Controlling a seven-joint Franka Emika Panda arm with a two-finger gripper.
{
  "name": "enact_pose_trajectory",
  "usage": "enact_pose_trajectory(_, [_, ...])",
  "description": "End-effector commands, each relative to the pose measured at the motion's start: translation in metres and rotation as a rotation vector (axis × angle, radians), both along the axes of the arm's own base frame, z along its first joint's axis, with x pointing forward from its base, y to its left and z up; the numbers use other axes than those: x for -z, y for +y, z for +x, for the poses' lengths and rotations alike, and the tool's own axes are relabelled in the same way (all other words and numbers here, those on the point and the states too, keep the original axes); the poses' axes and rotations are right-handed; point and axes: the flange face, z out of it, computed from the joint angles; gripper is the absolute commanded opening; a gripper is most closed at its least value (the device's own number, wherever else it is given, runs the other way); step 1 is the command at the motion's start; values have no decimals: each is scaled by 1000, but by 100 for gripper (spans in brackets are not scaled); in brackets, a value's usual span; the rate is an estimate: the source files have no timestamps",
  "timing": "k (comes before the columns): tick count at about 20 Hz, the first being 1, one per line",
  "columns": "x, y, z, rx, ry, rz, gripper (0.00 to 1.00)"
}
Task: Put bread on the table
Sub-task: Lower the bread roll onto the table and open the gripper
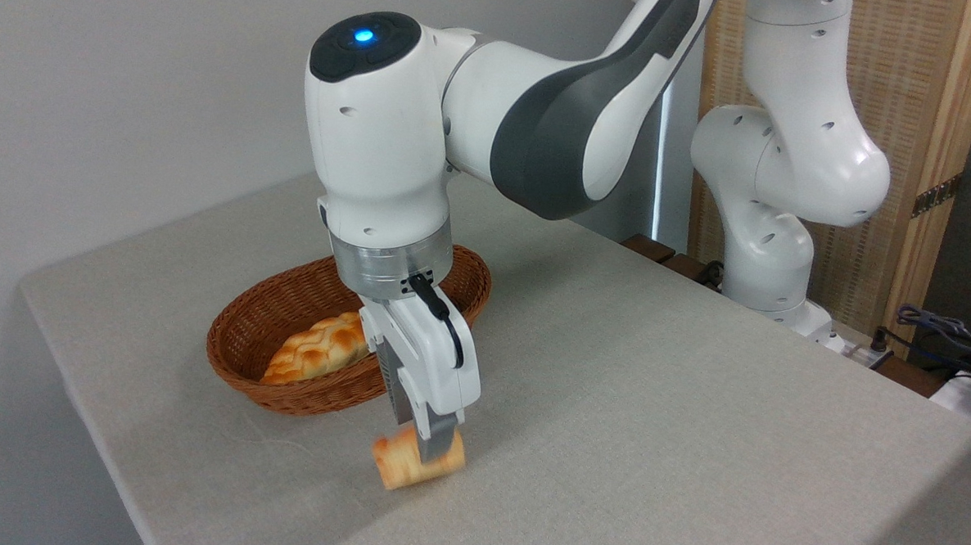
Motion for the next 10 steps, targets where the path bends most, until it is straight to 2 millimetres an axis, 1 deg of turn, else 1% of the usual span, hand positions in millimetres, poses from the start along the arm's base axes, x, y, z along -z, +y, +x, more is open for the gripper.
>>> enact_pose_trajectory(1, [-7,3,1,15,-11,37,100])
enact_pose_trajectory(2, [-8,3,0,15,-12,37,100])
enact_pose_trajectory(5, [-19,7,0,8,-34,36,100])
enact_pose_trajectory(6, [-26,16,-2,-9,-46,37,100])
enact_pose_trajectory(8, [-50,26,-5,-36,-80,26,100])
enact_pose_trajectory(9, [-58,26,-5,-39,-90,25,100])
enact_pose_trajectory(10, [-71,22,-9,-42,-90,5,100])
